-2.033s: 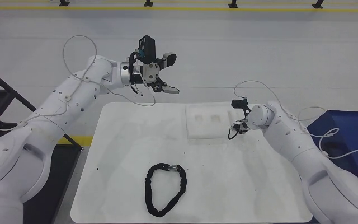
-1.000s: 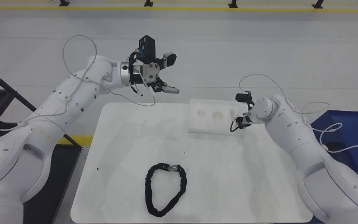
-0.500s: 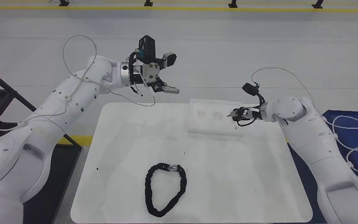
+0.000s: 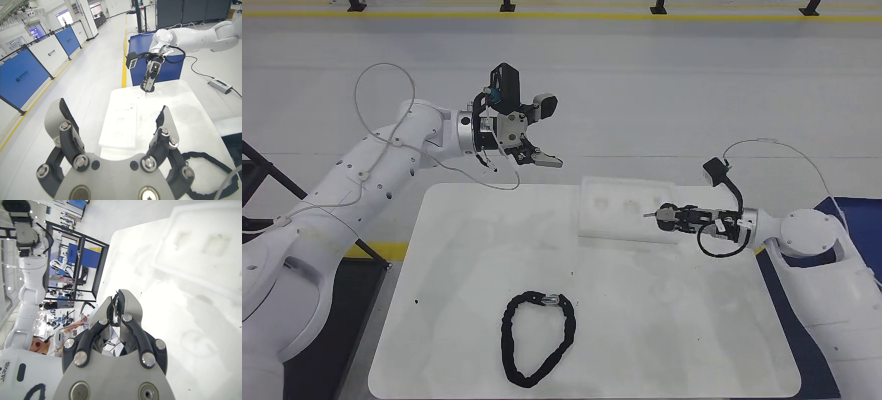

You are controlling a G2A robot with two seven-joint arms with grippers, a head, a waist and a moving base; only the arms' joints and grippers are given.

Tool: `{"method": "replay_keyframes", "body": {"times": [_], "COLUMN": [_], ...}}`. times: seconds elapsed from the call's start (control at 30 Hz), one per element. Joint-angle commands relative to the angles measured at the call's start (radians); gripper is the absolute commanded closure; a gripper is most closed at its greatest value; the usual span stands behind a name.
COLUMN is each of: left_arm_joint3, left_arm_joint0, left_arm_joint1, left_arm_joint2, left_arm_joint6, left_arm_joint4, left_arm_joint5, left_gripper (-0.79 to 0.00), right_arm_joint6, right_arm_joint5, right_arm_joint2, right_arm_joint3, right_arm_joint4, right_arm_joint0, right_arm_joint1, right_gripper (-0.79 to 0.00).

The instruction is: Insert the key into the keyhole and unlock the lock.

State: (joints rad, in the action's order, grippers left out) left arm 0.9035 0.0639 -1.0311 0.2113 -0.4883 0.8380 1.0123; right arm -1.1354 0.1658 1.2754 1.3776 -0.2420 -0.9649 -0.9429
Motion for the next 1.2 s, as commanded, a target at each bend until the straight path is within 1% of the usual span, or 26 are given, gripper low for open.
{"method": "replay_keyframes", "body": {"times": [0.0, 0.1, 0.33, 0.37, 0.47, 0.63, 0.7, 0.87, 0.97, 1.07, 1.17], "left_arm_joint3": [0.000, 0.000, 0.000, 0.009, 0.032, 0.041, 0.042, 0.031, 0.044, 0.047, 0.060], "left_arm_joint0": [0.000, 0.000, 0.000, 0.010, 0.051, 0.133, 0.173, 0.241, 0.253, 0.260, 0.265], "left_arm_joint1": [0.000, 0.000, 0.000, 0.000, 0.004, 0.005, 0.006, 0.013, 0.021, 0.030, 0.032], "left_arm_joint2": [0.000, 0.000, 0.000, 0.002, 0.012, 0.011, 0.007, -0.011, -0.041, -0.041, -0.041], "left_arm_joint6": [0.000, 0.000, 0.000, 0.017, 0.043, 0.072, 0.062, 0.030, 0.010, -0.012, -0.009], "left_arm_joint4": [0.000, 0.000, 0.000, 0.006, 0.019, 0.067, 0.083, 0.161, 0.222, 0.291, 0.379], "left_arm_joint5": [0.000, 0.000, 0.000, -0.018, -0.030, -0.004, 0.000, 0.000, 0.000, 0.000, 0.000], "left_gripper": [-0.785, -0.785, -0.785, -0.785, -0.785, -0.785, -0.785, -0.785, -0.785, -0.785, -0.785], "right_arm_joint6": [0.009, 0.029, 0.029, 0.029, 0.029, 0.029, 0.029, 0.029, 0.029, 0.029, 0.029], "right_arm_joint5": [0.010, 0.023, 0.023, 0.023, 0.023, 0.023, 0.023, 0.023, 0.023, 0.023, 0.023], "right_arm_joint2": [0.010, 0.018, 0.018, 0.018, 0.018, 0.018, 0.018, 0.018, 0.018, 0.018, 0.018], "right_arm_joint3": [0.004, -0.007, -0.007, -0.007, -0.007, -0.007, -0.007, -0.007, -0.007, -0.007, -0.007], "right_arm_joint4": [-0.038, -0.080, -0.080, -0.080, -0.080, -0.080, -0.080, -0.080, -0.080, -0.080, -0.080], "right_arm_joint0": [-0.020, -0.035, -0.035, -0.035, -0.035, -0.035, -0.035, -0.035, -0.035, -0.035, -0.035], "right_arm_joint1": [0.000, -0.001, -0.001, -0.001, -0.001, -0.001, -0.001, -0.001, -0.001, -0.001, -0.001], "right_gripper": [0.000, 0.000, 0.000, 0.000, 0.000, 0.000, 0.000, 0.000, 0.000, 0.000, 0.000]}}
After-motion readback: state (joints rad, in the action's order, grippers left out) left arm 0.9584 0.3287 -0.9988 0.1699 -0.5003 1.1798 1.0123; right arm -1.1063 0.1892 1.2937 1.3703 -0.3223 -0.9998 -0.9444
